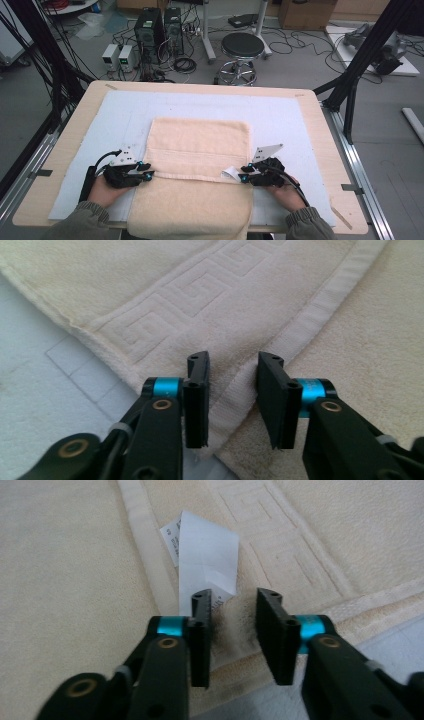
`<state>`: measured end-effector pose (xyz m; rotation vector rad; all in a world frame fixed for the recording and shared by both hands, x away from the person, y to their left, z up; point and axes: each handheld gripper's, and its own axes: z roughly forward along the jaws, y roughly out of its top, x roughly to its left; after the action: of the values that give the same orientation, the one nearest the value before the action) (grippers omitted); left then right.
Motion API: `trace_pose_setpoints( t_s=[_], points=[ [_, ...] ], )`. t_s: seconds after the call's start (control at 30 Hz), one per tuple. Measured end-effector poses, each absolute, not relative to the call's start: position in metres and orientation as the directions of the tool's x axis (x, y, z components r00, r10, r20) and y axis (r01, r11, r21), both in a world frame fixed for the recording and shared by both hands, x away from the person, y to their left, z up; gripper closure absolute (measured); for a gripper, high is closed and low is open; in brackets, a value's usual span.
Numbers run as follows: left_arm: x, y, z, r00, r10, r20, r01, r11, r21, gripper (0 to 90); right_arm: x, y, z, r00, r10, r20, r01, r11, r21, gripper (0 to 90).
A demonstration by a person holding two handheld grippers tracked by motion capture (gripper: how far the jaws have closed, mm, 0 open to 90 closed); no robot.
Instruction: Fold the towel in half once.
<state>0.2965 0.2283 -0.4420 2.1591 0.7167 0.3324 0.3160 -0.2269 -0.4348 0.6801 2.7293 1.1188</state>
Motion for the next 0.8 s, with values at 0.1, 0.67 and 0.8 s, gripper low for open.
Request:
trace_pose_setpoints(
  t_s=[0.1, 0.67, 0.8],
  points=[
    [0.296, 0.226, -0.441, 0.797, 0.604, 0.009, 0.376, -0.509, 0.774, 75.9, 0.318, -0.226, -0.434, -0.902, 0.427, 0.062, 0.348, 0.635, 0.69, 82.4],
    [0.274, 0.23, -0.401, 0.812, 0.583, 0.026, 0.313, -0.472, 0.824, 85.3, 0.313, -0.236, -0.408, -0.911, 0.402, 0.094, 0.334, 0.583, 0.741, 85.5],
    [0.252, 0.231, -0.392, 0.829, 0.557, 0.047, 0.281, -0.487, 0.827, 85.3, 0.297, -0.239, -0.394, -0.922, 0.38, 0.071, 0.302, 0.593, 0.747, 85.5]
  ],
)
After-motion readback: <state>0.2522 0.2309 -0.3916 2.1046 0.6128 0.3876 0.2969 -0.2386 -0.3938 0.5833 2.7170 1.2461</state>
